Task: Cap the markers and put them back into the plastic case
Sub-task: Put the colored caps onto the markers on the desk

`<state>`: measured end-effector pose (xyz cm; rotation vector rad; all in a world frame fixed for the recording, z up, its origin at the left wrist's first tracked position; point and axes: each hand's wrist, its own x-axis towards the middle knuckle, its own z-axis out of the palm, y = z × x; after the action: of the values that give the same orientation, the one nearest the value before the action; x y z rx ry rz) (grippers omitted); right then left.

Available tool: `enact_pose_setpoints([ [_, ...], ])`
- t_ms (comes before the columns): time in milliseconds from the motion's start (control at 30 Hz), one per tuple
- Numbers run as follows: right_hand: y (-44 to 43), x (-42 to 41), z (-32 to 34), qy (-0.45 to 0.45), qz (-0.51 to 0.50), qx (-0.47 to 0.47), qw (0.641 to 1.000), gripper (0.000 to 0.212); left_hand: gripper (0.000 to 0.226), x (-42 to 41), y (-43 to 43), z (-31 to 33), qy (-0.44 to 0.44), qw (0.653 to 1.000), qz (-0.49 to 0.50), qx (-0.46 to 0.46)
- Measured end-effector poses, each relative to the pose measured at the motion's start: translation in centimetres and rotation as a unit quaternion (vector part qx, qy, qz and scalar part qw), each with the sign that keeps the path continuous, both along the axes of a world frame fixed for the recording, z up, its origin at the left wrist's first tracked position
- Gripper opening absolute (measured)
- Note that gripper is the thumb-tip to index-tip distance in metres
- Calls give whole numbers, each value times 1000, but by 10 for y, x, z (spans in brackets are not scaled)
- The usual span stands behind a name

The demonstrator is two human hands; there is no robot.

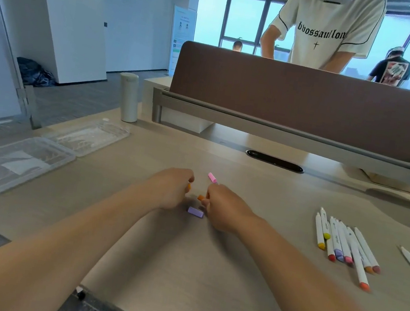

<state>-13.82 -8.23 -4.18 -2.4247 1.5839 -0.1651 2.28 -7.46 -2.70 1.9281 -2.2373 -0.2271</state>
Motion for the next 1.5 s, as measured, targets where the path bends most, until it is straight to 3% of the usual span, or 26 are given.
enact_pose_setpoints([
  [100, 13, 13, 7, 3, 20, 3, 1000, 17, 27, 12, 9, 2, -3, 1000, -15, 5],
  [233, 20, 29, 7, 74, -3, 3, 997, 18, 13, 25, 22, 3, 28, 1000, -7, 6],
  [400, 14, 41, 4, 146, -53, 34, 987, 42, 31, 38, 25, -3, -4, 999, 14, 29],
  [567, 12, 43, 0, 166, -42, 18, 985, 30, 12, 40, 26, -11, -15, 999, -12, 44],
  [833, 7, 50, 6, 196, -29, 30, 980, 35, 18, 39, 22, -25, -17, 998, -7, 60],
  [1000, 3, 57, -3, 86, 1, -78, 993, 53, 22, 56, 31, -13, 106, 994, 29, -22],
  [1133, -7, 73, 3, 12, 14, -99, 995, 8, 28, 80, 36, 2, 117, 986, 77, -89],
  [1300, -32, 87, -1, -7, 35, -119, 992, 14, 12, 106, 30, 4, 101, 983, 145, -39],
  [1500, -58, 98, -9, -5, 58, -91, 994, 15, 15, 110, 19, -7, 45, 989, 138, 31],
])
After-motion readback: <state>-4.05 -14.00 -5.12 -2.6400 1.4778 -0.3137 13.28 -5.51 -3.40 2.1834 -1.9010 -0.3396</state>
